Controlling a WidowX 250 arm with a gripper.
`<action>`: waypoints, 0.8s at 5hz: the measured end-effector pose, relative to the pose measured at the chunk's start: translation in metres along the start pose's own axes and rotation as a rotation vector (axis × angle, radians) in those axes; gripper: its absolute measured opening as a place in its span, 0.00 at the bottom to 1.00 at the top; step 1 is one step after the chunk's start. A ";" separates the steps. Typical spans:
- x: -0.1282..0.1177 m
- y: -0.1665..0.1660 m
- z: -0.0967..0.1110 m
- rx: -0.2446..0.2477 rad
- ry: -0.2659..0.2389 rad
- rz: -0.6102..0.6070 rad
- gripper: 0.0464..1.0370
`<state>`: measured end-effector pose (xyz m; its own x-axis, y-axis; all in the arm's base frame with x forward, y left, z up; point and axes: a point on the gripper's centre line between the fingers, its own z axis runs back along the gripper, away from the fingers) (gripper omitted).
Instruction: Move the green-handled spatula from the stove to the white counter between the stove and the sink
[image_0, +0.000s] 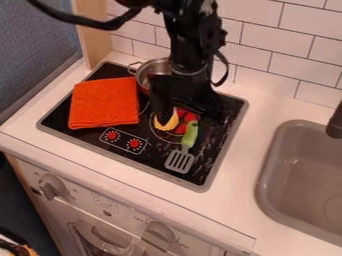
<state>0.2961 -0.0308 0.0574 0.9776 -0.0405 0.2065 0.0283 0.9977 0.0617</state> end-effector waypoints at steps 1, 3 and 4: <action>0.000 0.000 -0.012 0.011 0.011 0.111 0.96; 0.001 0.002 -0.033 -0.016 -0.012 0.151 0.96; 0.006 0.004 -0.049 -0.029 0.002 0.127 0.97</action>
<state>0.3121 -0.0239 0.0108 0.9741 0.0862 0.2090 -0.0896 0.9960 0.0070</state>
